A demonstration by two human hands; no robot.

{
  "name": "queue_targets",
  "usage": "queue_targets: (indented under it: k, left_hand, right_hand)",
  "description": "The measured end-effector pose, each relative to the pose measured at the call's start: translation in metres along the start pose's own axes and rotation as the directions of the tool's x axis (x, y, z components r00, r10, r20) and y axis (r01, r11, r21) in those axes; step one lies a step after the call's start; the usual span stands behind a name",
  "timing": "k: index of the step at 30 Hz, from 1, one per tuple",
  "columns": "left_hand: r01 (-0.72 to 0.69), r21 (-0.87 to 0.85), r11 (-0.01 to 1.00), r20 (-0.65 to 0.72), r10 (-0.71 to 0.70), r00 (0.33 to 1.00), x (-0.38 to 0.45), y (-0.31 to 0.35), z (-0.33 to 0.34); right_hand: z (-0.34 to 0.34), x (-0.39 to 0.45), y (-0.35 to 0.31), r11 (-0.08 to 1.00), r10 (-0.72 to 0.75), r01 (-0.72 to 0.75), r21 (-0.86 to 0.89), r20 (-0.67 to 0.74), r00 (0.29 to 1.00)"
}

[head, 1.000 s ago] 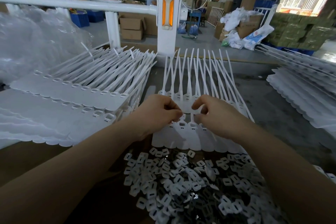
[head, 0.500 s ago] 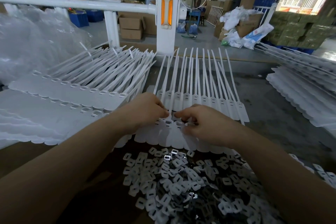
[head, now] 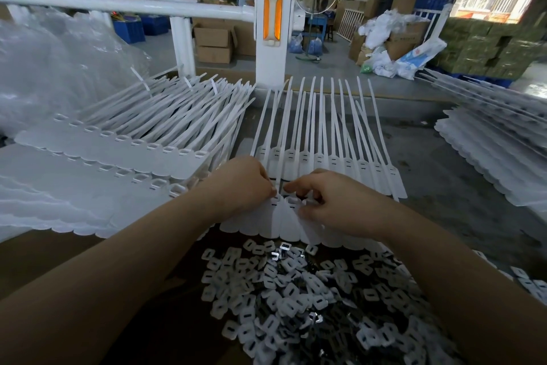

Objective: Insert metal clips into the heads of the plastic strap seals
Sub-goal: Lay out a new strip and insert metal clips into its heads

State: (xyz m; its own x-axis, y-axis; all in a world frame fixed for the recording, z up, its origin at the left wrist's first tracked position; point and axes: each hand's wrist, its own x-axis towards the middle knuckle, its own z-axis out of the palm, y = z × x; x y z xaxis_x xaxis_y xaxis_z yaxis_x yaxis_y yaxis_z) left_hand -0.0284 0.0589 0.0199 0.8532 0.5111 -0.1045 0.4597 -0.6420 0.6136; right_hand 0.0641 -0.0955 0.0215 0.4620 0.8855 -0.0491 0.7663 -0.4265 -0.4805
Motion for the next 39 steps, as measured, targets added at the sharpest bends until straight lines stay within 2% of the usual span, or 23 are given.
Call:
queue_targets:
  k: [8, 14, 16, 20, 24, 28, 31, 34, 37, 39]
  left_hand:
    - [-0.126, 0.109, 0.986, -0.013, 0.129, 0.992, -0.001, 0.001, -0.002]
    - [-0.325, 0.252, 0.912, -0.015, 0.339, 0.941, -0.006, -0.004, -0.01]
    - [-0.414, 0.346, 0.842, 0.064, 0.419, 0.906, -0.008, -0.007, -0.017]
    - [-0.577, 0.553, 0.601, 0.252, 0.539, 0.804, -0.011, -0.01, -0.024]
    - [-0.626, 0.682, 0.378, 0.345, 0.588, 0.732, -0.016, -0.002, -0.019]
    - [-0.651, 0.717, 0.25, 0.388, 0.633, 0.67, -0.015, 0.002, -0.013]
    - [-0.645, 0.706, 0.292, 0.362, 0.633, 0.684, -0.013, -0.001, -0.013]
    - [-0.618, 0.612, 0.493, 0.271, 0.604, 0.75, -0.011, -0.006, -0.017]
    - [-0.592, 0.423, 0.685, 0.174, 0.58, 0.796, -0.008, -0.01, -0.022]
    - [-0.615, 0.199, 0.763, 0.189, 0.586, 0.788, -0.01, -0.01, -0.024]
  right_hand:
    - [0.0, 0.001, 0.0, 1.0, -0.007, 0.007, 0.0, -0.009, 1.0]
    - [0.0, 0.001, 0.0, 1.0, -0.008, 0.008, 0.007, -0.002, 1.0]
    - [0.0, 0.001, 0.0, 1.0, -0.007, 0.007, 0.012, -0.001, 1.0]
    - [0.001, 0.001, 0.0, 1.0, 0.0, 0.0, 0.027, 0.001, 1.0]
    - [0.001, 0.001, 0.0, 1.0, 0.007, -0.007, 0.027, -0.003, 1.0]
    - [0.0, 0.002, 0.001, 0.999, 0.016, -0.016, 0.035, 0.005, 1.0]
    - [0.0, 0.003, 0.001, 1.0, 0.016, -0.016, 0.026, 0.001, 1.0]
    - [0.0, 0.002, 0.002, 1.0, 0.006, -0.006, 0.025, -0.001, 1.0]
    - [0.0, 0.0, 0.003, 0.999, 0.006, -0.006, 0.035, 0.002, 1.0]
    - [-0.001, 0.0, 0.002, 0.998, 0.007, -0.008, 0.056, 0.006, 1.0]
